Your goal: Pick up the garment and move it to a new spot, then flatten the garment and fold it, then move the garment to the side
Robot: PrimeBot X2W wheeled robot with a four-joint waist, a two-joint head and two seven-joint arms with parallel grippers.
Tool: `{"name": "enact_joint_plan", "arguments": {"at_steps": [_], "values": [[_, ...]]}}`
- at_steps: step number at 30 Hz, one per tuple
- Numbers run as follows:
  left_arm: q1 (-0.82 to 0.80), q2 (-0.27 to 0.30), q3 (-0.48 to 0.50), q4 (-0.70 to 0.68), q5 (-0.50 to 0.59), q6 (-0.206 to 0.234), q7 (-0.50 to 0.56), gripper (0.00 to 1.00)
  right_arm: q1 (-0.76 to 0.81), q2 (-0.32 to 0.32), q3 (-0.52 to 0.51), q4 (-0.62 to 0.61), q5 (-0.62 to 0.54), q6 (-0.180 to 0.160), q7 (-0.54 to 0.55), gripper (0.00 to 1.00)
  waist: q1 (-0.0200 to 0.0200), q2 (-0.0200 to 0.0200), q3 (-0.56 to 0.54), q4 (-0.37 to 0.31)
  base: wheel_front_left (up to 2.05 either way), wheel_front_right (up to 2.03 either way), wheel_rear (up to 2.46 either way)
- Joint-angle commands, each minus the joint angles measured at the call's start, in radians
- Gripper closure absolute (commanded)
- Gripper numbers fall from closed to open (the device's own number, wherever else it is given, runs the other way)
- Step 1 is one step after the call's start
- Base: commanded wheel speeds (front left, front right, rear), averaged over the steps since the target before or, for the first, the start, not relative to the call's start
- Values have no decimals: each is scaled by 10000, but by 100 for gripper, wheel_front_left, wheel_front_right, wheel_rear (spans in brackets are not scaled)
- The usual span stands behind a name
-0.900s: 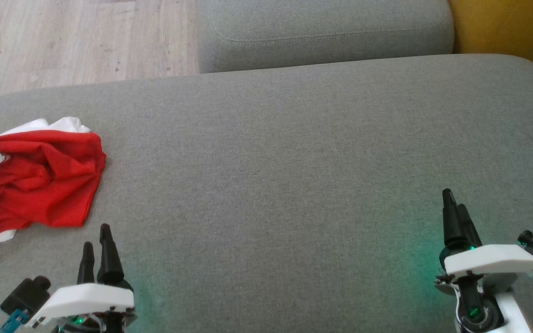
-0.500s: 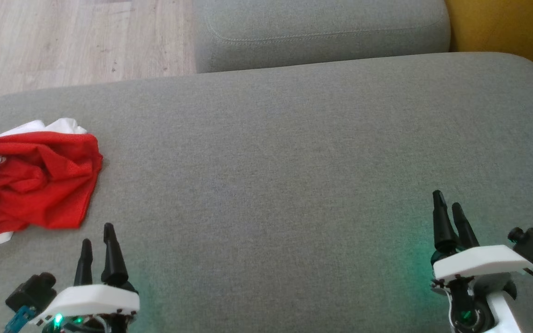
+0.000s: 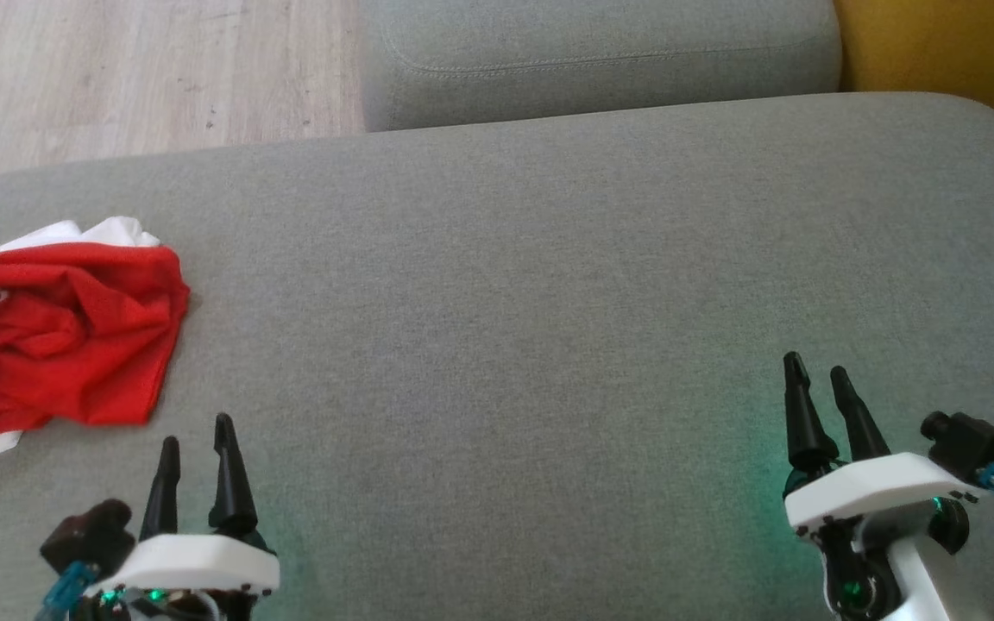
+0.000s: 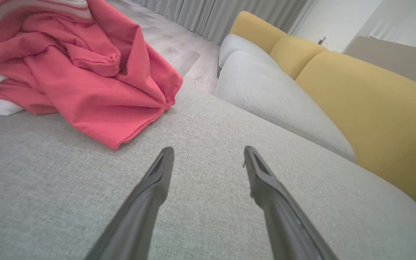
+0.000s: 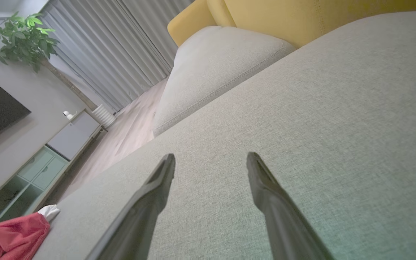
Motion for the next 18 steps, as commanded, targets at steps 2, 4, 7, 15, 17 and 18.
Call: {"name": "enact_joint_plan", "arguments": {"at_steps": [2,4,7,15,17,18], "values": [[-247,157,65,-133,609,87,-188,0,-490,-163,298,-193,-582,-5,-206,0,0,0,25,-20,0,0,0],[-242,175,25,-54,893,131,-247,0,-514,-169,357,-143,-857,-5,-265,0,0,0,49,-27,0,0,0],[-236,183,-11,26,1270,190,-336,0,-536,-175,422,-67,-1254,-6,-353,0,0,0,68,-35,0,0,0],[-194,185,-61,167,2096,309,-543,0,-564,-165,509,127,-2110,-6,-559,0,0,0,100,-25,0,0,0],[-176,186,-79,205,2347,349,-602,0,-557,-162,526,177,-2365,-6,-618,0,0,0,104,-19,0,0,0],[-174,186,-94,223,2475,365,-632,0,-547,-158,541,220,-2480,-6,-648,0,0,0,106,-11,0,0,0]]}}
